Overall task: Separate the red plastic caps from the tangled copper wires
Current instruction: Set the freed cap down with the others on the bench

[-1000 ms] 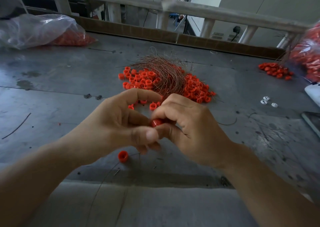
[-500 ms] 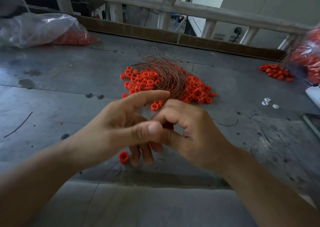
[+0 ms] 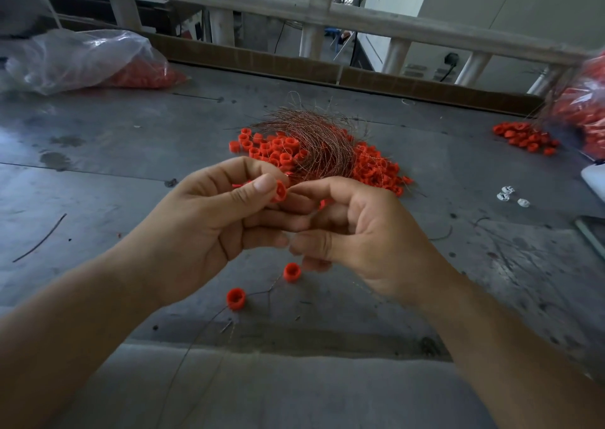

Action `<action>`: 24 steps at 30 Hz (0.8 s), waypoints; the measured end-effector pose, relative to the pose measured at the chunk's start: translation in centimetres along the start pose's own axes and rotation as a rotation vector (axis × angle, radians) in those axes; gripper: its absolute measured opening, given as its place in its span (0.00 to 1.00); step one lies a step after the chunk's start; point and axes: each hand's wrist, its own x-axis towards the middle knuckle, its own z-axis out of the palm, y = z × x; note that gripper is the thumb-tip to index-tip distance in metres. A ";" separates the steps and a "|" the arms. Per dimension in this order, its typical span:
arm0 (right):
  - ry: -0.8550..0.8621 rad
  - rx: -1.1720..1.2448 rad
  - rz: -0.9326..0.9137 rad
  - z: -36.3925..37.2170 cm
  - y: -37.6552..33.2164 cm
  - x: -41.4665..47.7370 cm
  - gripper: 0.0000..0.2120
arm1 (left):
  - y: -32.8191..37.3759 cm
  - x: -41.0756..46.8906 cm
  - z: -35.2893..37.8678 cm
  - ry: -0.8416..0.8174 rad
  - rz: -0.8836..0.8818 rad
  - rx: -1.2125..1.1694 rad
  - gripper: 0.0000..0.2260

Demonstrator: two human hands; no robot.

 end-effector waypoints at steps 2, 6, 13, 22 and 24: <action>-0.002 -0.132 0.063 -0.6 -0.1 0.0 0.16 | -0.1 0.0 -0.2 0.027 -0.019 0.127 0.03; -0.016 -0.534 0.145 -1.6 0.2 0.0 0.10 | -0.9 0.1 -0.6 0.124 0.017 0.526 0.06; -0.100 -0.785 0.121 -1.4 1.0 0.2 0.05 | -2.1 -0.3 0.5 -0.120 0.196 1.277 0.14; -0.133 -0.855 0.085 -1.0 1.4 0.4 0.06 | -1.8 -0.4 0.3 -0.076 0.117 1.507 0.08; -0.150 -0.850 0.080 -1.0 1.4 0.4 0.07 | -1.5 -0.4 0.1 -0.028 0.103 1.532 0.08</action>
